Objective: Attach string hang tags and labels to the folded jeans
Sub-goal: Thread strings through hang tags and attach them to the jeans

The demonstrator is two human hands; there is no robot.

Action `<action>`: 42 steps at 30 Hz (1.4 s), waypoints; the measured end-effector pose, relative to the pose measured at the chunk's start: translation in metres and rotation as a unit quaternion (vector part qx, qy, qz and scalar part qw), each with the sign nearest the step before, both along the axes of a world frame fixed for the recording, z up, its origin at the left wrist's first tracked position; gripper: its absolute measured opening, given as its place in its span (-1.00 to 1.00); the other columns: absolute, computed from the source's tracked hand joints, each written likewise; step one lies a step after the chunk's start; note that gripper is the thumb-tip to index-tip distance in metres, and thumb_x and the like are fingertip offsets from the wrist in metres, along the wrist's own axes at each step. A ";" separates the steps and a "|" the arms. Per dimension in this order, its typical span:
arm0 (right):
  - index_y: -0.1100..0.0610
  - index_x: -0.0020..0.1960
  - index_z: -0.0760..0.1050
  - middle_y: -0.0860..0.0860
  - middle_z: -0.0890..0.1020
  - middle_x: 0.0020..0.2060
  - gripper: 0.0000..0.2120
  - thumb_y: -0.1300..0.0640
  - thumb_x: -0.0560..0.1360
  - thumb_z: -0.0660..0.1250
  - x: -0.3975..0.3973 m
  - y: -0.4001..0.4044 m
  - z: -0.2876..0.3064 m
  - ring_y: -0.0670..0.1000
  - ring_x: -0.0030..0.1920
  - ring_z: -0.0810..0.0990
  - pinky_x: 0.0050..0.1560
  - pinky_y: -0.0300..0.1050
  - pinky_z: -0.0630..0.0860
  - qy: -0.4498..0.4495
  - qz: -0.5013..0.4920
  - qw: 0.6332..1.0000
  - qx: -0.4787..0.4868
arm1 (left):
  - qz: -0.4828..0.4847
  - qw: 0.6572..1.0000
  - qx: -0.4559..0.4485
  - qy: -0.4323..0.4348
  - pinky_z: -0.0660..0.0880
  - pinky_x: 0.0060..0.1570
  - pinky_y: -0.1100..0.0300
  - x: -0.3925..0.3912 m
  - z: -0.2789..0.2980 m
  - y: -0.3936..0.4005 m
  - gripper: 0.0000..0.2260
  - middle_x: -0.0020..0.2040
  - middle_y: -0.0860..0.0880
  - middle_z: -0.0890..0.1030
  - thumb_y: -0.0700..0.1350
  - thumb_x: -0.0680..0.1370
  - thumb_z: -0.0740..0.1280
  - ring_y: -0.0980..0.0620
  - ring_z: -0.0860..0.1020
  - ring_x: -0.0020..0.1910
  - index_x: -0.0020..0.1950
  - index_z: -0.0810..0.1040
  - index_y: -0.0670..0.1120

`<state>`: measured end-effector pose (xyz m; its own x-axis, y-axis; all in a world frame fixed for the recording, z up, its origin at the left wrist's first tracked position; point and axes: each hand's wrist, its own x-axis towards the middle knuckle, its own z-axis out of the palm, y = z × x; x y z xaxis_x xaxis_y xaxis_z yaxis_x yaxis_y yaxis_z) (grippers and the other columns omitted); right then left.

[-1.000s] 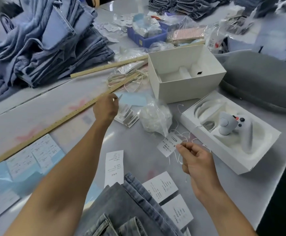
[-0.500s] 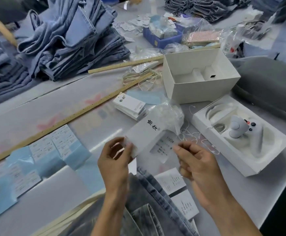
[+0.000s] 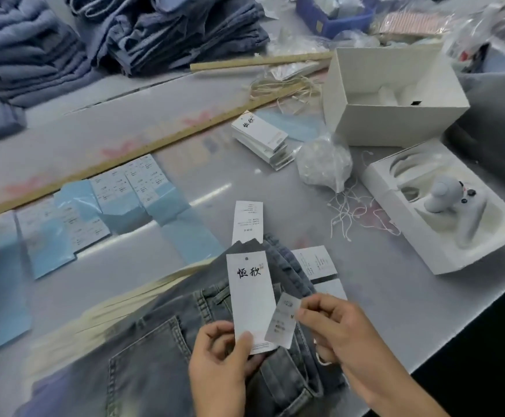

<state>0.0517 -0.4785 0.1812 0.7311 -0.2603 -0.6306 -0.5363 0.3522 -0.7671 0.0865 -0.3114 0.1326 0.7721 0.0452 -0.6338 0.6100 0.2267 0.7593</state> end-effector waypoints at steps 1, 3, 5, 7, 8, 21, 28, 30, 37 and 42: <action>0.09 -0.23 0.67 -0.05 0.37 -0.50 -0.82 0.25 0.53 0.43 -0.001 0.001 -0.002 -0.09 -0.53 0.16 -0.55 -0.25 0.15 0.016 -0.001 1.000 -0.002 | -0.012 1.000 -0.008 -0.007 0.62 -0.41 0.12 -0.001 0.000 0.002 -0.76 -0.26 -0.24 0.69 -0.49 0.49 0.39 -0.10 0.70 -0.31 0.00 0.52 -0.19; 0.11 -0.20 0.65 -0.08 0.43 -0.52 -0.83 0.24 0.55 0.41 0.000 0.002 -0.003 -0.08 -0.52 0.15 -0.54 -0.24 0.14 0.028 0.010 1.000 -0.007 | -0.039 0.999 -0.024 -0.015 0.62 -0.37 0.17 -0.003 0.002 0.003 -0.72 -0.19 -0.21 0.73 -0.47 0.50 0.40 -0.05 0.72 -0.25 0.09 0.57 -0.14; 0.14 -0.16 0.63 -0.13 0.49 -0.53 -0.87 0.22 0.57 0.40 0.006 0.003 -0.002 -0.08 -0.53 0.16 -0.55 -0.25 0.16 0.029 0.031 0.999 -0.030 | -0.050 0.998 -0.039 -0.015 0.62 -0.35 0.19 -0.005 0.003 0.003 -0.72 -0.16 -0.21 0.73 -0.47 0.50 0.39 -0.04 0.73 -0.22 0.11 0.60 -0.17; 0.19 -0.12 0.62 -0.14 0.51 -0.54 -0.90 0.22 0.57 0.40 0.014 0.004 -0.002 -0.13 -0.57 0.24 -0.57 -0.29 0.20 0.033 0.048 0.996 -0.063 | -0.056 0.997 -0.039 -0.018 0.63 -0.33 0.19 -0.005 0.004 0.004 -0.75 -0.14 -0.20 0.74 -0.46 0.52 0.38 -0.05 0.74 -0.19 0.10 0.62 -0.19; 0.20 -0.11 0.61 -0.15 0.51 -0.54 -0.91 0.22 0.57 0.41 0.019 0.005 -0.002 -0.17 -0.59 0.30 -0.57 -0.34 0.23 0.034 0.055 0.995 -0.077 | -0.060 0.997 -0.039 -0.021 0.63 -0.32 0.19 -0.005 0.004 0.004 -0.76 -0.13 -0.18 0.74 -0.46 0.53 0.37 -0.05 0.74 -0.18 0.10 0.63 -0.19; 0.07 -0.20 0.58 -0.12 0.54 -0.45 -0.87 0.11 0.51 0.44 0.041 0.009 -0.011 -0.18 -0.33 0.57 -0.28 -0.17 0.60 0.032 0.168 0.950 -0.262 | -0.156 0.981 -0.061 -0.101 0.65 -0.17 0.12 0.006 0.002 0.015 -0.56 0.05 -0.07 0.74 -0.30 0.36 0.47 -0.07 0.71 0.03 0.21 0.57 -0.04; -0.04 -0.19 0.51 -0.43 0.57 -0.32 -0.88 0.02 0.50 0.41 0.037 0.021 -0.013 -0.31 -0.24 0.57 -0.38 -0.31 0.47 -0.008 0.211 0.896 -0.390 | -0.194 0.972 -0.072 -0.112 0.67 -0.17 0.01 0.017 0.013 0.009 -0.64 0.08 -0.05 0.73 0.16 0.36 0.51 -0.10 0.72 0.01 0.14 0.61 0.19; -0.08 -0.18 0.50 -0.42 0.57 -0.31 -0.88 0.00 0.50 0.41 0.037 0.022 -0.014 -0.30 -0.23 0.56 -0.35 -0.32 0.49 -0.012 0.214 0.886 -0.412 | -0.197 0.972 -0.049 -0.120 0.67 -0.13 0.01 0.017 0.011 0.009 -0.66 0.07 -0.04 0.73 0.07 0.42 0.52 -0.07 0.72 0.01 0.17 0.60 0.18; -0.12 -0.11 0.50 -0.40 0.54 -0.37 -0.85 0.00 0.49 0.48 0.037 0.026 -0.022 -0.30 -0.33 0.54 -0.46 -0.33 0.43 -0.046 0.153 0.900 -0.406 | -0.199 0.972 -0.029 -0.118 0.65 -0.14 0.15 0.019 0.004 0.011 -0.61 -0.01 -0.13 0.74 -0.42 0.55 0.37 -0.12 0.72 -0.06 0.27 0.57 -0.02; -0.17 0.06 0.50 -0.08 0.55 -0.35 -0.72 0.00 0.45 0.54 0.043 0.018 -0.018 -0.11 -0.28 0.62 -0.22 0.04 0.67 -0.032 0.096 0.965 -0.243 | -0.213 0.971 -0.058 -0.095 0.66 -0.08 0.09 0.026 0.004 0.021 -0.54 0.05 -0.14 0.73 -0.44 0.52 0.41 -0.13 0.71 0.03 0.33 0.51 -0.06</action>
